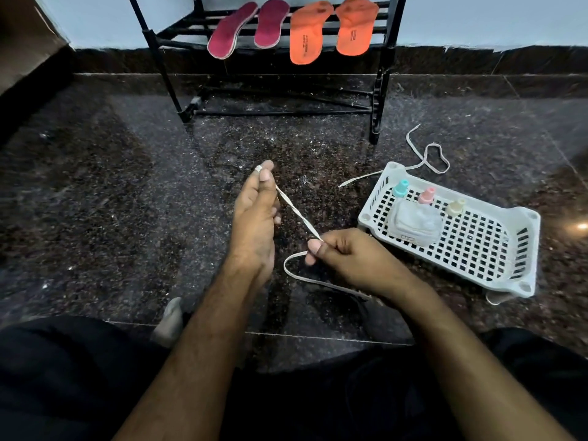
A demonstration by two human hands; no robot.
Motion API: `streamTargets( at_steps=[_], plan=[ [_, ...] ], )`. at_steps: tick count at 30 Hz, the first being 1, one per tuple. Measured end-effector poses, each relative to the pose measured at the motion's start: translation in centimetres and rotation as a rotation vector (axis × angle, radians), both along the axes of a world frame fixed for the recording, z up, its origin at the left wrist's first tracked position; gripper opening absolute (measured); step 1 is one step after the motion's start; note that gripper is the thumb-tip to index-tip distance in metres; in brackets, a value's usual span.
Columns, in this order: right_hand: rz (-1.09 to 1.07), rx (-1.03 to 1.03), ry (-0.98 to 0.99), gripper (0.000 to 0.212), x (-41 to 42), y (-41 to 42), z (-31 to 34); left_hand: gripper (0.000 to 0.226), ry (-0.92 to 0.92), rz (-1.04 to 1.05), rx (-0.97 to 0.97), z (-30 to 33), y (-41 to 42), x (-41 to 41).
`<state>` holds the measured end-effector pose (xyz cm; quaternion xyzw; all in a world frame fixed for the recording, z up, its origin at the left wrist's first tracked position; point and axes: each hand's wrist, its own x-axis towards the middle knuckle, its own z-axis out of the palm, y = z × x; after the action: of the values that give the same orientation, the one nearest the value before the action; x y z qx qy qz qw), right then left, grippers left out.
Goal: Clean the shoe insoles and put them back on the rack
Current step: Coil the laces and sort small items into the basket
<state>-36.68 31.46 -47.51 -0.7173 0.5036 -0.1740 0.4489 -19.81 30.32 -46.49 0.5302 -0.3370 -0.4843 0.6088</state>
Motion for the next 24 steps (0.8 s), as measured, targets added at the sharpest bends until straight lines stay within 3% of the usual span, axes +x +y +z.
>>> streamTargets(
  at_steps=[2, 4, 7, 13, 19, 24],
  plan=[
    [-0.031, -0.262, 0.292, 0.034, -0.2, -0.5, -1.2, 0.034, 0.003, -0.005, -0.028, -0.1, -0.2, 0.1],
    [0.015, -0.237, 0.282, 0.034, -0.5, -0.8, -2.0, 0.03, -0.007, -0.017, -0.051, -0.1, -0.3, 0.2],
    [0.103, -0.183, 0.27, 0.056, -0.2, -0.8, -2.5, 0.021, 0.03, -0.066, -0.053, 0.4, 0.1, 0.0],
    [-0.302, -0.368, -0.256, 0.046, 0.7, -0.7, -1.0, 0.031, 0.019, -0.339, -0.058, 0.9, 1.0, -1.9],
    [-0.325, -0.128, -0.566, 0.046, 1.2, -0.5, -0.6, 0.026, -0.062, -0.329, -0.057, 0.7, 1.0, -1.9],
    [-0.301, -0.006, -0.63, 0.044, 1.5, -0.2, 0.2, 0.021, -0.162, -0.348, -0.114, 0.2, 0.9, -2.1]
  ],
)
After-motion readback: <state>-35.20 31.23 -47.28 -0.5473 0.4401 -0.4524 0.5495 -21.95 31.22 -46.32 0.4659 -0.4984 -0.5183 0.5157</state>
